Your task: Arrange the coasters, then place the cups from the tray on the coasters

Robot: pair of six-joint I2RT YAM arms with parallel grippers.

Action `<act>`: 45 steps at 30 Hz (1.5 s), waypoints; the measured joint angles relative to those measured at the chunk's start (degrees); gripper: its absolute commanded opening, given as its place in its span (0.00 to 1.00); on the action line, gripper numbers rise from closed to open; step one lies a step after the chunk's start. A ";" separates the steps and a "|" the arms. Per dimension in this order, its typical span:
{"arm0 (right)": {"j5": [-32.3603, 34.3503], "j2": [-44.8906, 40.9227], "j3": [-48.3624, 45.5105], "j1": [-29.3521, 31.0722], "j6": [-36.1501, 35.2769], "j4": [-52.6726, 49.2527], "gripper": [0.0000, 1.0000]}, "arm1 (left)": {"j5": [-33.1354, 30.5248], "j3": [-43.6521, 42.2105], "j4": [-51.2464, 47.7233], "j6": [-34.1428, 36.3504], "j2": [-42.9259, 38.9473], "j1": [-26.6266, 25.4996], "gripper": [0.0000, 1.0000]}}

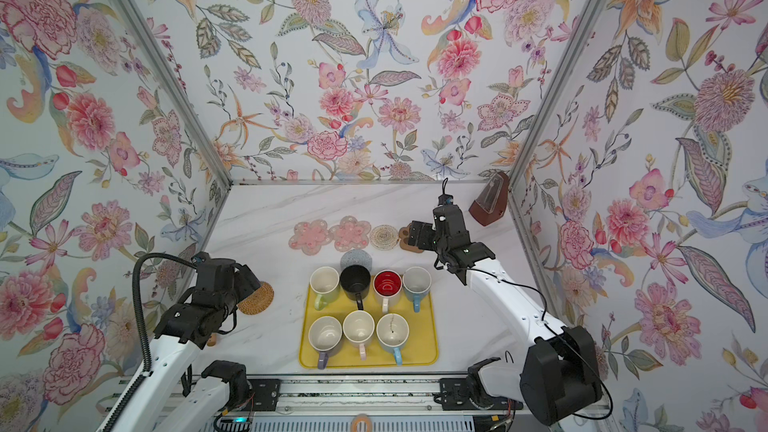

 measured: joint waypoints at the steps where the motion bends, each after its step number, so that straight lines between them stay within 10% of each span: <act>1: -0.35 0.92 1.01 0.04 -0.20 0.33 0.99 | -0.31 0.00 -0.50 -0.17 0.22 0.00 0.91; 17: -3.43 9.01 7.54 1.11 -0.79 3.02 0.99 | -1.33 -3.87 -0.79 -2.19 6.25 0.00 0.91; 45: -2.89 -4.09 -2.60 -0.81 -0.52 2.10 0.99 | 2.03 -9.97 13.29 -3.78 24.72 0.00 0.81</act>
